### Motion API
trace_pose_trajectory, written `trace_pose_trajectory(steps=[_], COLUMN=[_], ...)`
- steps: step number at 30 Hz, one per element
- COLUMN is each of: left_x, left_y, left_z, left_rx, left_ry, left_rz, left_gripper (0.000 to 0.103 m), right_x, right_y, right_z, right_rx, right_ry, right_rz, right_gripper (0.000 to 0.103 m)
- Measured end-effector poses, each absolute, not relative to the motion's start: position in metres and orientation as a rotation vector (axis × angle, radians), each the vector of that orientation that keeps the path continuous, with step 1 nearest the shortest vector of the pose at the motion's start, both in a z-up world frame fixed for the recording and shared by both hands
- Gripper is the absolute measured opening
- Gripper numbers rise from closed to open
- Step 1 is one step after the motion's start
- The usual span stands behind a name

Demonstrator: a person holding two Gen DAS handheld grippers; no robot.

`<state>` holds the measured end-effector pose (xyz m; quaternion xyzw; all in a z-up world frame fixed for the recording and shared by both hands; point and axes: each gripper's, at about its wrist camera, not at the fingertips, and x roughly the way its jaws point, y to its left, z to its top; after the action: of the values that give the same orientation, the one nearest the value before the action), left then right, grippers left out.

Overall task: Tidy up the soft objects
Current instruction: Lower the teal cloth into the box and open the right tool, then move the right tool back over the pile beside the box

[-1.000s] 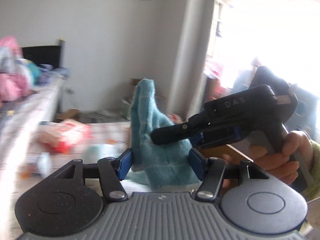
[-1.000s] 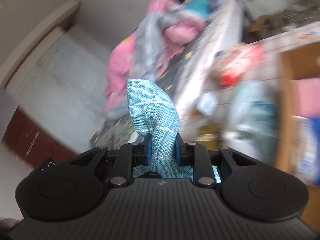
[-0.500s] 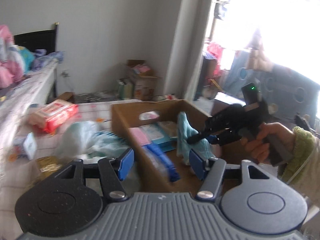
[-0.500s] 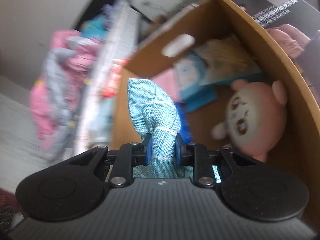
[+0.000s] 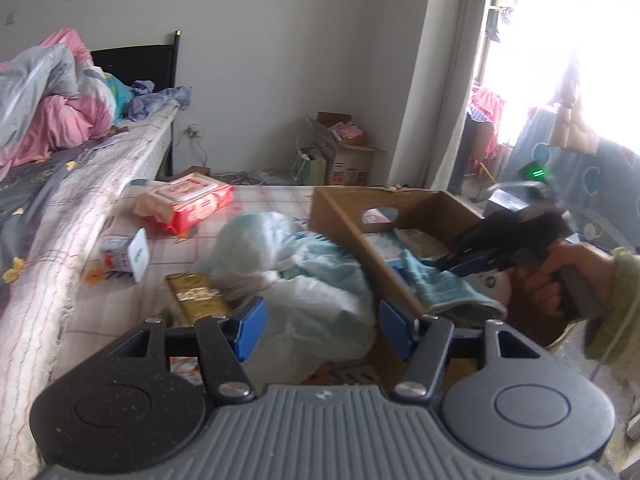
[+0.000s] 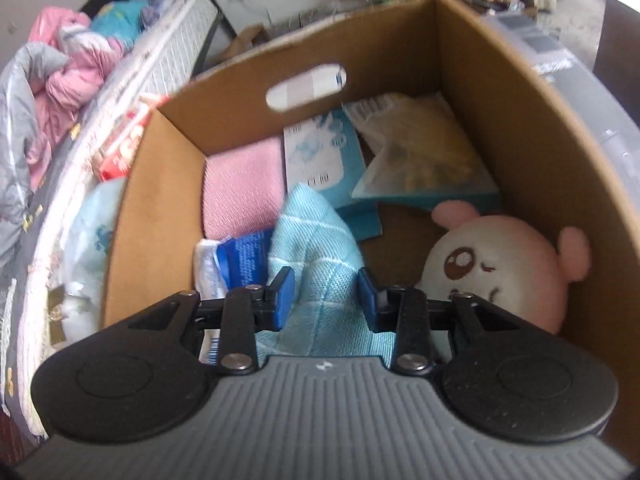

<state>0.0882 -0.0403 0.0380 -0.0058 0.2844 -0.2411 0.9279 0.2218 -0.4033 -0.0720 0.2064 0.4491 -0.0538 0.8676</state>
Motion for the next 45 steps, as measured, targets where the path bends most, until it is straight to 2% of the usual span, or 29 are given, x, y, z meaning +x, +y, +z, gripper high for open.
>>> trace_pose_trajectory(steps=[6, 12, 16, 20, 24, 32, 38, 45], left_x=[0.084, 0.081, 0.076, 0.077, 0.080, 0.083, 0.084, 0.080], left_y=[-0.017, 0.004, 0.016, 0.023, 0.023, 0.021, 0.022, 0.026], left_z=[0.030, 0.022, 0.021, 0.016, 0.013, 0.008, 0.006, 0.006], left_rx=[-0.029, -0.056, -0.054, -0.054, -0.049, -0.044, -0.049, -0.056], left_ry=[0.599, 0.615, 0.618, 0.637, 0.646, 0.657, 0.669, 0.668], left_rz=[-0.457, -0.409, -0.377, -0.360, -0.355, -0.351, -0.330, -0.305], left_gripper=[0.065, 0.066, 0.071, 0.075, 0.076, 0.078, 0.078, 0.078], right_x=[0.208, 0.227, 0.231, 0.222, 0.209, 0.179, 0.174, 0.184], right_y=[-0.393, -0.393, -0.396, -0.393, -0.396, -0.390, -0.365, -0.320], right_z=[-0.056, -0.092, -0.104, -0.097, -0.084, -0.035, -0.006, -0.004], right_rx=[0.433, 0.395, 0.451, 0.469, 0.492, 0.506, 0.561, 0.617], right_ry=[0.922, 1.047, 1.072, 1.053, 1.014, 0.874, 0.814, 0.873], right_rz=[-0.037, -0.139, -0.168, -0.163, -0.165, -0.106, 0.059, 0.224], right_gripper=[0.029, 0.024, 0.021, 0.024, 0.031, 0.040, 0.041, 0.044])
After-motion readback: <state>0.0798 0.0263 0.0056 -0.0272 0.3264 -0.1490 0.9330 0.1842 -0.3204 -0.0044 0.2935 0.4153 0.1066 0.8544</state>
